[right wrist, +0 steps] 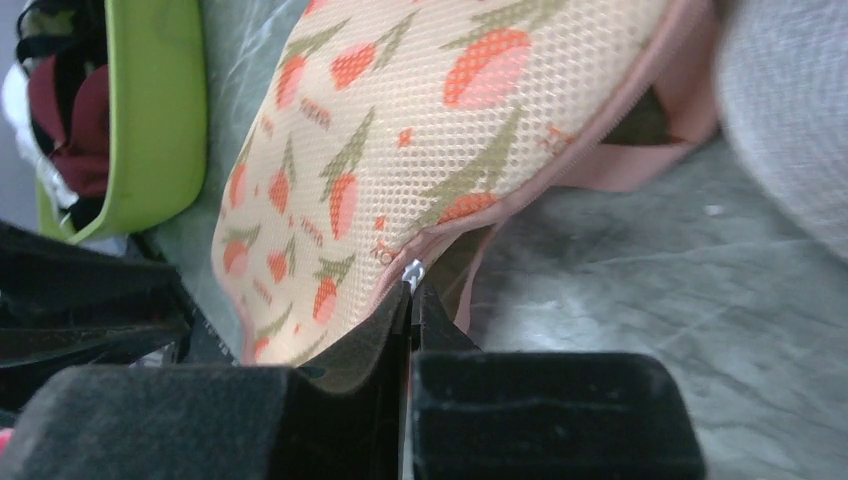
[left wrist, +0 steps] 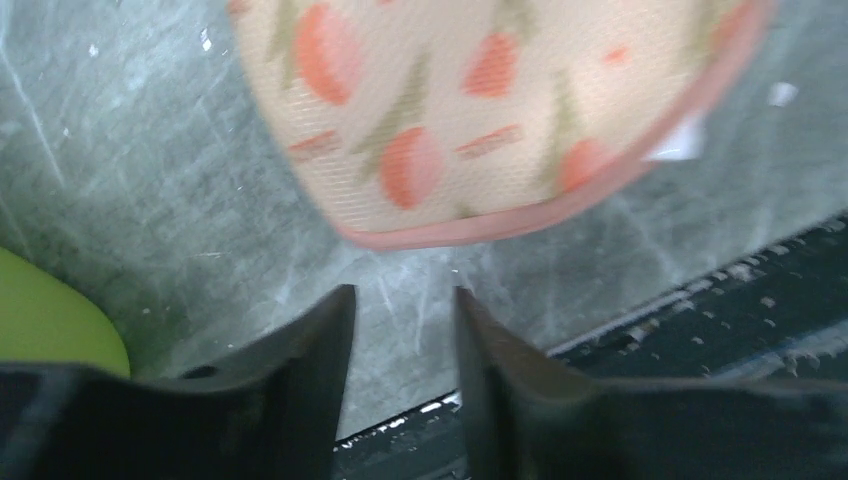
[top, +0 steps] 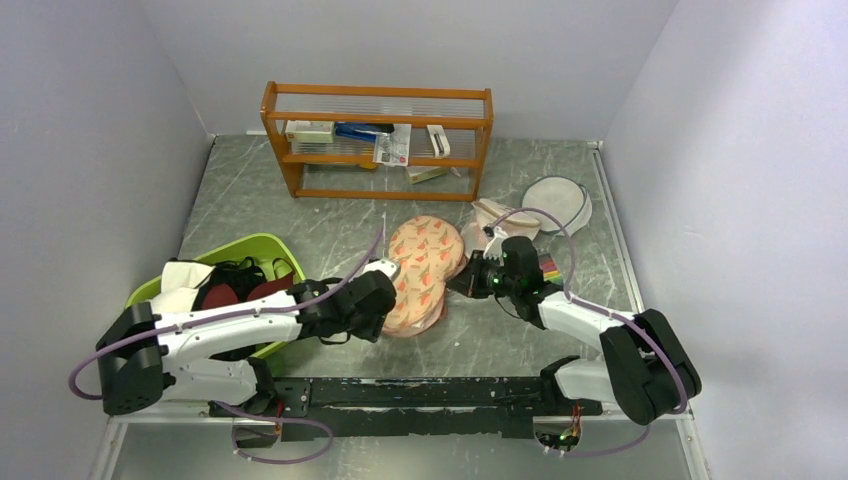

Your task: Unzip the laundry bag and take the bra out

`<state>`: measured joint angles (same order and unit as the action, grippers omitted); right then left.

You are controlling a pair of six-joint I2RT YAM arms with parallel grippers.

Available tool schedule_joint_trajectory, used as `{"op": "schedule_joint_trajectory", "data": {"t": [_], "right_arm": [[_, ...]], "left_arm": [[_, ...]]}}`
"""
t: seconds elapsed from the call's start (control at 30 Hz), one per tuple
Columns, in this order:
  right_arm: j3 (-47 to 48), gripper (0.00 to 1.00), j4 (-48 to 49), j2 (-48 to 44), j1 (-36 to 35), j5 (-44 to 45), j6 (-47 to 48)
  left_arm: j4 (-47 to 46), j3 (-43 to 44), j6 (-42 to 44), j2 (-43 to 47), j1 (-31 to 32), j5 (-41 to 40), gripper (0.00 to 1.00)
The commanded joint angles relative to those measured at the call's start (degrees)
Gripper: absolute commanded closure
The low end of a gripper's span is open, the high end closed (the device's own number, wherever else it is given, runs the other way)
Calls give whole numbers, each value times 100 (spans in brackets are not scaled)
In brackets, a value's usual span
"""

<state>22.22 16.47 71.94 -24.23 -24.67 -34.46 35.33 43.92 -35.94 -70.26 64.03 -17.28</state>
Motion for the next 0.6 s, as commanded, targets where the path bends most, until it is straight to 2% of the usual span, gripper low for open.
{"op": "schedule_joint_trajectory", "data": {"t": [0.0,0.2,0.33,0.57], "right_arm": [[-188,100,539,-84,-275,-585,-226],[-280,100,749,-319,-1015,-404,-587],[-312,100,970,-380,-1407,-196,-811],[-263,100,1100,-162,-1730,-28,-903]], "left_arm": [[-231,522,285,331,13,638,42],[-708,1153,537,-74,119,1029,28],[-616,1493,723,-651,172,566,27],[-571,1476,748,-1357,180,-53,32]]}}
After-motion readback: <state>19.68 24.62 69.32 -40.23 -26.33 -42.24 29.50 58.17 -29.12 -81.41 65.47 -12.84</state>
